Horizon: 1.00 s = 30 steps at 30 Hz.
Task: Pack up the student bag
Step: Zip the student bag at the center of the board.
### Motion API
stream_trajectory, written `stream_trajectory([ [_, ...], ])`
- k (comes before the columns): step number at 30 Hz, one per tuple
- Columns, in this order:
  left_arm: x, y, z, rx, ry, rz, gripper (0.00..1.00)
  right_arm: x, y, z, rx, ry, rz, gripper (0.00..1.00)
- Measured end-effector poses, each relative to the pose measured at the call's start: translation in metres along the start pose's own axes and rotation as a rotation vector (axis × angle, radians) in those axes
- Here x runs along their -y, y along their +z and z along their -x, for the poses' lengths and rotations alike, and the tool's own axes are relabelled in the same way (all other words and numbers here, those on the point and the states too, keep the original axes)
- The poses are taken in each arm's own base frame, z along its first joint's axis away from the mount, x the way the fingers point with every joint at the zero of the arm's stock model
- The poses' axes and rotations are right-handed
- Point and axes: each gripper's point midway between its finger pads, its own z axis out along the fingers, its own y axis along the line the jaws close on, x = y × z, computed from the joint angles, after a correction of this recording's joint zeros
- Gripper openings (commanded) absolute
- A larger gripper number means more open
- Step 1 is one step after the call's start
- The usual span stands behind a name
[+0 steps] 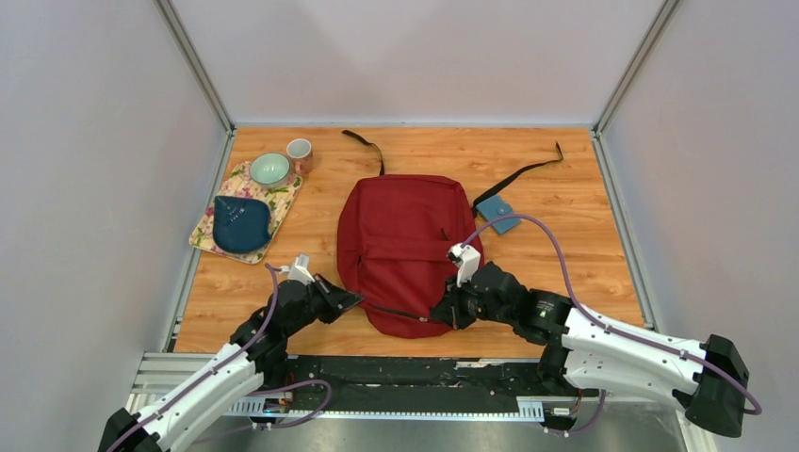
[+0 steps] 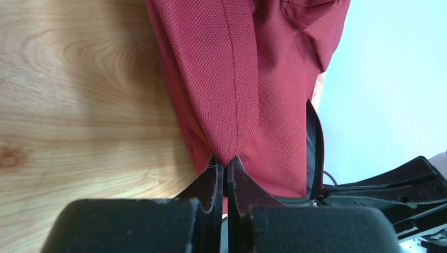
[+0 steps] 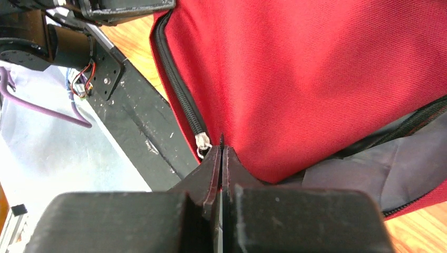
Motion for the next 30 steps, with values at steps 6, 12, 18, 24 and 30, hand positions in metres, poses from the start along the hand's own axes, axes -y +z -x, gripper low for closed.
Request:
stream_trajectory([
  [6,-0.006,-0.005,0.006,0.016,0.090,0.051,0.71,0.006,-0.001,0.005,0.028,0.001,-0.033,0.00],
  [12,0.034,-0.023,0.037,0.075,0.290,0.094,0.75,0.008,0.002,0.005,0.029,0.001,-0.045,0.00],
  [18,0.085,-0.040,0.050,0.074,0.525,-0.007,0.76,0.009,0.006,0.004,0.022,0.001,-0.050,0.00],
  [24,0.102,-0.035,0.007,-0.146,0.799,-0.123,0.77,0.009,0.008,0.004,0.021,0.001,-0.051,0.00],
  [30,0.106,-0.026,-0.048,-0.346,1.133,-0.222,0.78,0.010,0.009,0.003,0.017,0.001,-0.056,0.00],
])
